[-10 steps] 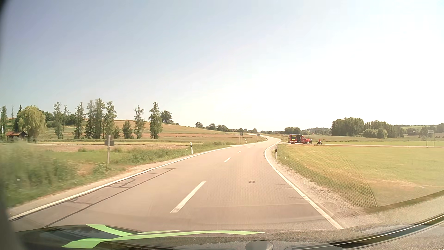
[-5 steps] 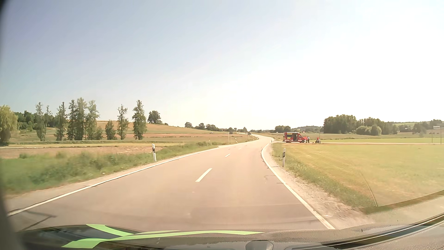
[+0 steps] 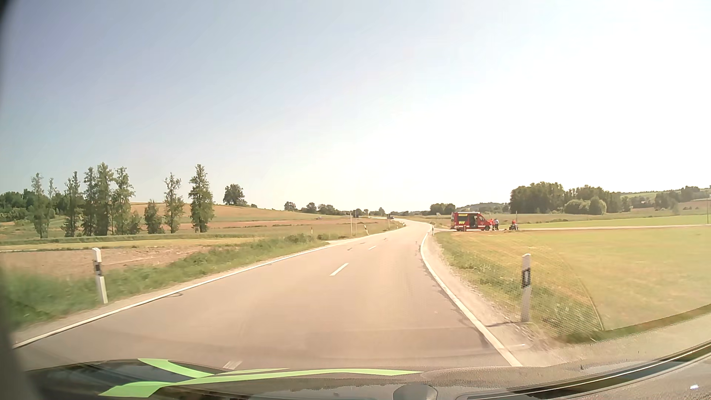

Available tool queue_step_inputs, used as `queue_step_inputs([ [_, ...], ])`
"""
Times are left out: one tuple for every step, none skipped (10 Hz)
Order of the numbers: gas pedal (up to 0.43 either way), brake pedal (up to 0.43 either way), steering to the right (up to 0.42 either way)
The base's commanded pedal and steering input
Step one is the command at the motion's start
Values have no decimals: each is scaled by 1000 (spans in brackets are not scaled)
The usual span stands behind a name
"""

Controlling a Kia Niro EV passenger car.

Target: Follow the waypoints while adhering to traffic rules and regulations

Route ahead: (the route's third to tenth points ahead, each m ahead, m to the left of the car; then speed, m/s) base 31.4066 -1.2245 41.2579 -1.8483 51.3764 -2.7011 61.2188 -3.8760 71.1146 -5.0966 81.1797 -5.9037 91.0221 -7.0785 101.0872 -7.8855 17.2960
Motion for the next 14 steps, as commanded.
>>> queue_step_inputs([
  [209, 0, 10],
  [197, 0, 11],
  [189, 0, 11],
  [189, 0, 11],
  [189, 0, 11],
  [197, 0, 12],
  [197, 0, 16],
  [197, 0, 18],
  [209, 0, 18],
  [209, 0, 18],
  [209, 0, 18],
  [220, 0, 18],
  [220, 0, 18],
  [220, 0, 18],
])
